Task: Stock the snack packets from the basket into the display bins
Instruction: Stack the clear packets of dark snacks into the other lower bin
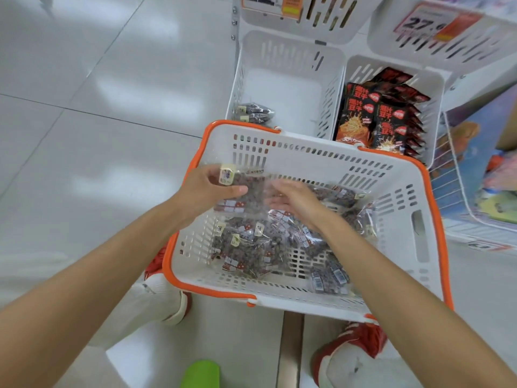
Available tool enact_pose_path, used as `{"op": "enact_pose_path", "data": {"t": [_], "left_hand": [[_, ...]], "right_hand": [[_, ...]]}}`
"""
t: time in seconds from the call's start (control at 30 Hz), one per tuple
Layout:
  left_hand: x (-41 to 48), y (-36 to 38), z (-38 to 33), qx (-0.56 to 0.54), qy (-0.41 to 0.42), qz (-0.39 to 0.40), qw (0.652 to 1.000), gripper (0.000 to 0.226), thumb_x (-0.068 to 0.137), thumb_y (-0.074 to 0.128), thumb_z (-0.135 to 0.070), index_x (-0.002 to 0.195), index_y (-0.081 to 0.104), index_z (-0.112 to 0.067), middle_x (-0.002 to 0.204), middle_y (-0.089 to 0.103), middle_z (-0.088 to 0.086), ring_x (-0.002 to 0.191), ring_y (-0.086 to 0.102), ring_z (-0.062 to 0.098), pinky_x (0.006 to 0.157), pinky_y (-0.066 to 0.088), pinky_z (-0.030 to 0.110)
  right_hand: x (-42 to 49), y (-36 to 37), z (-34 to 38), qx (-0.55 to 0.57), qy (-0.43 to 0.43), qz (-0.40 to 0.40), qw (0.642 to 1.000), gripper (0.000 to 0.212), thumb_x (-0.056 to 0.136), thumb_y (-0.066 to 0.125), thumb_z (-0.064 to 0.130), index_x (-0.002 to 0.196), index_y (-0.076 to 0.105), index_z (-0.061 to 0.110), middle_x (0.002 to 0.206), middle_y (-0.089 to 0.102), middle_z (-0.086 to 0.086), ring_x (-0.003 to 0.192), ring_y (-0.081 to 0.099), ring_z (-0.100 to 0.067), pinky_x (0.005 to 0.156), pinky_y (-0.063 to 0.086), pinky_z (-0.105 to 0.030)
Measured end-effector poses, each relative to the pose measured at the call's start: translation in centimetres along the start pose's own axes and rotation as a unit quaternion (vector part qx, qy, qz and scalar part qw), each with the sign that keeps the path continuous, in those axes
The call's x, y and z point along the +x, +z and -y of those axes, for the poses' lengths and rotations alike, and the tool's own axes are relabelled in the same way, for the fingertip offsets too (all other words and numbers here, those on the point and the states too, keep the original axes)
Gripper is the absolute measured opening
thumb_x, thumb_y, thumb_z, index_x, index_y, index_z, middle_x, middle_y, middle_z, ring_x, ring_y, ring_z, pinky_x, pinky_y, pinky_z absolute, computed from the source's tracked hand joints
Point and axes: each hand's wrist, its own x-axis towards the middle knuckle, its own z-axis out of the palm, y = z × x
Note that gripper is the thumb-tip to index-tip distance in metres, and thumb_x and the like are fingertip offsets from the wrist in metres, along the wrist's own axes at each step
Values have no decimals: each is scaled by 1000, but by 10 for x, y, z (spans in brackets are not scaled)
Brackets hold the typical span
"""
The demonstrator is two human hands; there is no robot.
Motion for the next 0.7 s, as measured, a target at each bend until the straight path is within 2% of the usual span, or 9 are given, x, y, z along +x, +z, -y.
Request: {"op": "enact_pose_path", "data": {"t": [0.1, 0.17, 0.27, 0.33, 0.4, 0.5, 0.57, 0.63, 0.7], "left_hand": [[0, -15, -2, -55, -17, -31, 998, 28, 86, 73, -13, 111, 64, -23, 111, 72, 4, 103, 69, 21, 90, 56, 41], [0, -22, 1, -52, -16, -40, 998, 26, 88, 72, -16, 111, 63, -25, 112, 72, 4, 104, 69, 23, 96, 53, 49], [-1, -24, 2, -70, -29, -50, 996, 27, 89, 72, -19, 114, 64, -23, 111, 73, 4, 105, 69, 23, 97, 50, 57], [-1, -23, 1, -92, -43, -52, 993, 27, 89, 72, -20, 114, 65, -21, 112, 72, 7, 107, 68, 25, 96, 48, 63], [0, -22, -1, -96, -44, -55, 993, 27, 89, 71, -20, 115, 65, -20, 112, 72, 9, 107, 68, 27, 96, 47, 63], [3, -27, -3, -97, -20, -77, 992, 27, 90, 70, -18, 116, 64, -13, 113, 70, 15, 105, 69, 30, 96, 51, 58], [6, -31, -4, -89, -5, -90, 992, 26, 93, 66, -19, 117, 61, -11, 113, 70, 14, 107, 68, 31, 97, 50, 57], [5, -27, -9, -80, 10, -87, 993, 25, 93, 64, -24, 118, 61, -19, 113, 71, 9, 107, 67, 28, 98, 50, 55], [3, -16, -15, -90, 11, -69, 993, 34, 93, 63, -36, 125, 58, -23, 118, 69, 6, 110, 66, 26, 98, 50, 56]], "right_hand": [[15, 22, -44, -262, 96, 97, 955, 64, 94, 62, 39, 150, 37, 18, 154, 39, -4, 138, 41, -23, 116, 33, -42], [22, 40, -67, -378, 128, 144, 906, 84, 89, 66, 49, 155, 25, 18, 161, 24, -6, 146, 26, -27, 117, 28, -44], [21, 57, -76, -495, 71, 124, 857, 64, 86, 71, 44, 138, 51, 12, 140, 49, -11, 131, 44, -31, 105, 39, -43], [15, 61, -77, -459, 56, 135, 877, 43, 83, 76, 39, 117, 58, 19, 121, 51, -3, 116, 49, -28, 96, 42, -41], [4, 60, -77, -378, 55, 157, 911, 33, 82, 78, 31, 102, 51, 26, 116, 53, 1, 109, 54, -25, 92, 47, -41], [-13, 35, -53, -288, 19, 104, 952, 28, 85, 75, 30, 107, 59, 25, 126, 58, 2, 110, 58, -17, 90, 48, -34], [-27, 9, -19, -241, -11, 54, 969, 28, 86, 73, 33, 113, 64, 30, 124, 64, -2, 96, 61, -14, 84, 48, -31], [-42, -11, 19, -189, -40, 23, 981, 27, 86, 73, 34, 112, 65, 37, 109, 70, -13, 73, 59, -23, 72, 49, -37], [-51, -23, 49, -145, -88, -13, 985, 25, 87, 72, 34, 111, 66, 35, 97, 70, -21, 76, 63, -41, 80, 52, -47]]}}
